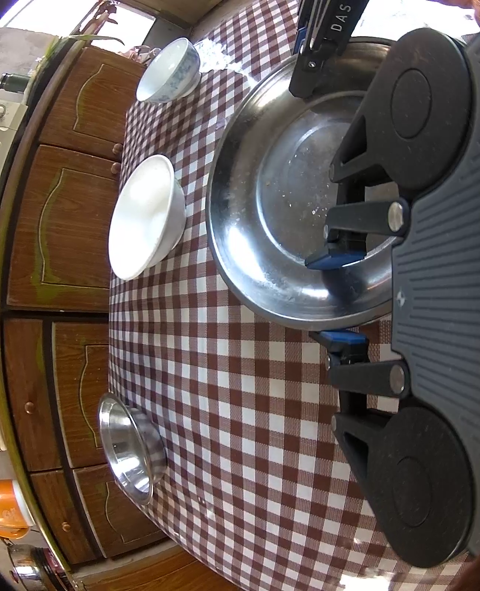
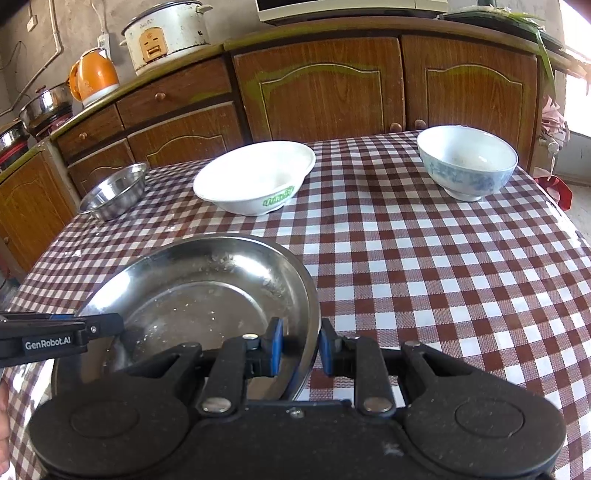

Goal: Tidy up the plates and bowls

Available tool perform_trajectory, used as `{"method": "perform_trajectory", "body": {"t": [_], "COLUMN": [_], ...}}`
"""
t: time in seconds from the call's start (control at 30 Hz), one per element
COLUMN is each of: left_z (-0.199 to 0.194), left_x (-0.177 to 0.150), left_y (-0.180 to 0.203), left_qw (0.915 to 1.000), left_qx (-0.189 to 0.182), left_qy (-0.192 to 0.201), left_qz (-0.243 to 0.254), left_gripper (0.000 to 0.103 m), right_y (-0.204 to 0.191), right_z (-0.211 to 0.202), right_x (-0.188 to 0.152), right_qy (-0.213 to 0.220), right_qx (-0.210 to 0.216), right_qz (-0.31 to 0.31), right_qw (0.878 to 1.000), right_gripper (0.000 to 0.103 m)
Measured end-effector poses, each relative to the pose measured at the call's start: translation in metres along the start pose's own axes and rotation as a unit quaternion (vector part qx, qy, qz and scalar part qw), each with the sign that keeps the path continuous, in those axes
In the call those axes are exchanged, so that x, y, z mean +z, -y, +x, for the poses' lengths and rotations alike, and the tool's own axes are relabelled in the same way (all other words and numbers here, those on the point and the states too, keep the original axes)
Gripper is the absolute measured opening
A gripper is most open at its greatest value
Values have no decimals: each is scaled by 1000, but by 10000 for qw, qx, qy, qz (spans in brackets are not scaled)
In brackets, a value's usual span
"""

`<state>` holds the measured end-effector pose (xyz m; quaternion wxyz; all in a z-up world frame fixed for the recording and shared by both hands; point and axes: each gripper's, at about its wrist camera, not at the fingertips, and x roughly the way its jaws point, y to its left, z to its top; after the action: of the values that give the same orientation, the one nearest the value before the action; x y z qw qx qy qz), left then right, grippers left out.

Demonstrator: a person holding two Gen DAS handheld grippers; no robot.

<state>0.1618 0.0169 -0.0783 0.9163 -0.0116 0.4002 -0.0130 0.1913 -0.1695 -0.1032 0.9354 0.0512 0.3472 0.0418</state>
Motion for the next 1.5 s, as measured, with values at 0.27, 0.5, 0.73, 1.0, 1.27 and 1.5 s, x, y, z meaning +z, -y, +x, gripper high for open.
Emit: {"method": "perform_trajectory", "body": {"t": [0.27, 0.5, 0.73, 1.0, 1.27, 1.5], "left_z": [6, 7, 8, -5, -32, -64], "left_x": [-2, -4, -6, -5, -3, 2], "left_y": [2, 2, 1, -3, -16, -35], "left_qw": [10000, 10000, 9999, 10000, 9997, 9993], "left_qx": [-8, 3, -43, 49, 133, 197], "left_qy": [-51, -59, -97, 17, 62, 159], "left_qz": [-14, -20, -85, -63, -171, -271], "left_gripper": [35, 35, 36, 36, 37, 42], "right_y": [4, 4, 4, -5, -26, -56], "right_z": [5, 8, 10, -2, -32, -54], "right_x": [-3, -5, -6, -3, 8, 29], "right_qy": [-49, -88, -134, 69, 345, 481], "right_qx": [-37, -83, -101, -459, -293, 96], "right_qz": [13, 28, 9, -478, -832, -858], "right_qw": [10000, 9999, 9999, 9978, 9955, 9951], "right_gripper": [27, 27, 28, 38, 56, 66]}}
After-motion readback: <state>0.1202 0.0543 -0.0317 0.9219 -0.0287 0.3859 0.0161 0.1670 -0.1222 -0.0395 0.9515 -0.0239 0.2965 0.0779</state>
